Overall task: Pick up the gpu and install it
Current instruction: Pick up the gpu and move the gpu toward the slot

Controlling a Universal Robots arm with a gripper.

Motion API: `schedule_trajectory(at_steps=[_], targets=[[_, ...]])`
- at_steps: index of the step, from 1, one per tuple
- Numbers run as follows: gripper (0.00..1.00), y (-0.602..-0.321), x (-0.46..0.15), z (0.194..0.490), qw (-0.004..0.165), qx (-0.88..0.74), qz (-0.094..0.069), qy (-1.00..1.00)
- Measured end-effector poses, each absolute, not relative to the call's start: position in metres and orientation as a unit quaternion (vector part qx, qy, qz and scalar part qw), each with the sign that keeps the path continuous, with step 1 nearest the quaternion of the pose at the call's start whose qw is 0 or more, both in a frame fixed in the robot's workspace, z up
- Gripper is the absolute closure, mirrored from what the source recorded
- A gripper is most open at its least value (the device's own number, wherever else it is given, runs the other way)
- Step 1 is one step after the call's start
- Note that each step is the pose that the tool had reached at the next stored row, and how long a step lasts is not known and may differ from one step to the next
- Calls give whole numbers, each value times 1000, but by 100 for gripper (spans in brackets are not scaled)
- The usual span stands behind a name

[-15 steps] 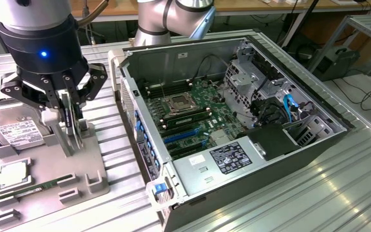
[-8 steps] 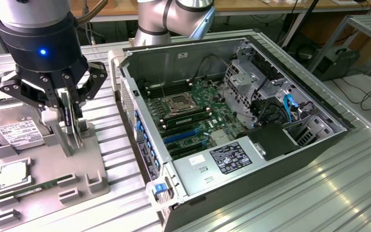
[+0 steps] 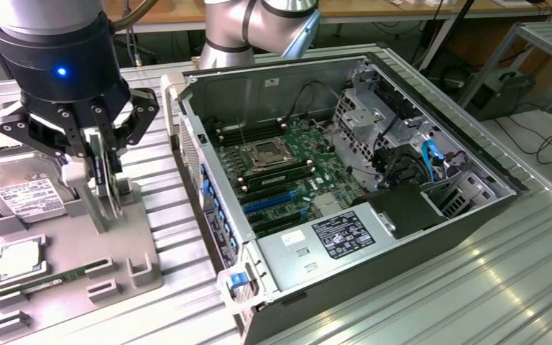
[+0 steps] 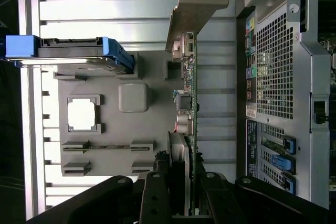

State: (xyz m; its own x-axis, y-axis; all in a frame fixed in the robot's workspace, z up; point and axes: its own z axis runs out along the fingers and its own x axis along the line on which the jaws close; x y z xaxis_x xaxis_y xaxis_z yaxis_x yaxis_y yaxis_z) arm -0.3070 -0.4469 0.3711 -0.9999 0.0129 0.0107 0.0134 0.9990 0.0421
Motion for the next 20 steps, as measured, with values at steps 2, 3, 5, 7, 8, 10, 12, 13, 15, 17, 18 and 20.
schedule_trajectory(at_steps=[2,3,5,7,8,10,12,13,15,17,18,20], targets=[[73,-447,-307,372,5,-7,-21,-1000],[73,-447,-307,373,5,-7,-21,-1000],[73,-447,-307,374,5,-7,-21,-1000],[73,-447,-307,375,5,-7,-21,-1000],[73,-447,-307,375,5,-7,-21,-1000],[73,-447,-307,376,5,-7,-21,-1000],[73,-447,-307,377,5,-7,-21,-1000],[73,-447,-307,378,5,-7,-21,-1000],[73,-447,-307,379,5,-7,-21,-1000],[73,-447,-307,380,5,-7,-21,-1000],[73,-447,-307,380,5,-7,-21,-1000],[73,-447,-307,381,5,-7,-21,-1000]])
